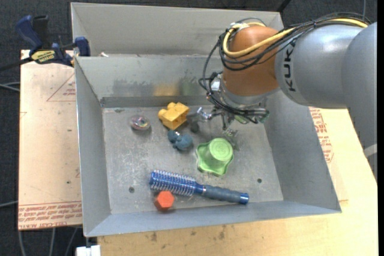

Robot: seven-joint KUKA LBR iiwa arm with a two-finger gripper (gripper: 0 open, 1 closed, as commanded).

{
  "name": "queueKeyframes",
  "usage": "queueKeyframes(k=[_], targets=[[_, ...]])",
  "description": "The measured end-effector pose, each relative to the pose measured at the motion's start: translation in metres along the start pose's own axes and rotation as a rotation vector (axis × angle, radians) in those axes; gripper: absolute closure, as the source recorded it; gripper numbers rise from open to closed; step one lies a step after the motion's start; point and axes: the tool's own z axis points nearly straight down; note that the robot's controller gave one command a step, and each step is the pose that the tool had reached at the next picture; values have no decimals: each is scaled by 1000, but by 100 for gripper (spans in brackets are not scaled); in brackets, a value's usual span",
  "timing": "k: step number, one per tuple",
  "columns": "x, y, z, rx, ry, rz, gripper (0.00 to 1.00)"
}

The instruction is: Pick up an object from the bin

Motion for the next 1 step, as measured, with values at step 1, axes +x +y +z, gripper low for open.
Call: queueKeyframes(k=[1], targets=[[53,58,0,1,-3,308,0]])
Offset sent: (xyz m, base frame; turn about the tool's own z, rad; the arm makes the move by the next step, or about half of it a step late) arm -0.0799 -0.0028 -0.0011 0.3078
